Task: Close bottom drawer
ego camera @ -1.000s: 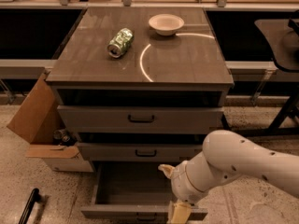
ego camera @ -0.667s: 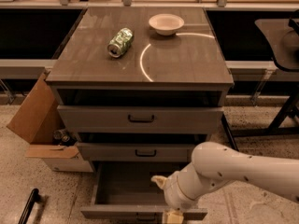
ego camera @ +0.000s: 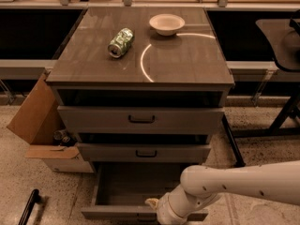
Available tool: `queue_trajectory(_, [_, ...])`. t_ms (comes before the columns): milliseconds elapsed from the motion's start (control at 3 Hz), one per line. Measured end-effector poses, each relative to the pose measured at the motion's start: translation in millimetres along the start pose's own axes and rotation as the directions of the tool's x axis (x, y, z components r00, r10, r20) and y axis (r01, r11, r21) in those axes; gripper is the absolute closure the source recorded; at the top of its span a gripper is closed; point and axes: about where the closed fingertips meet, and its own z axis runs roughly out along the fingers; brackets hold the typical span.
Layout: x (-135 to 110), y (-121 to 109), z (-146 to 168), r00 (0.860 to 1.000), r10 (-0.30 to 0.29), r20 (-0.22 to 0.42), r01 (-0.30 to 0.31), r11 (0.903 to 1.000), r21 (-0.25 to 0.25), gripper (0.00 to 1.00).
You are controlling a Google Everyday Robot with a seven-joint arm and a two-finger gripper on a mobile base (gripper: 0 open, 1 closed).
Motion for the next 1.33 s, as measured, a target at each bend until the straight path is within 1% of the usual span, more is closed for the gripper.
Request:
queue_trajectory(333, [1.0,-0.3,1.7,1.0,-0.005,0.005,0.005,1.0,0.0,0.0])
queue_trajectory(667, [18.1,-7.9,18.5,1.0,-0.013,0.008,0.013,0.9997,-0.02,0.0])
queue_trajectory(1333, [70.3,-33.5,66.5,0.999,-0.03,0.03,0.032,0.9979,-0.056,0.0])
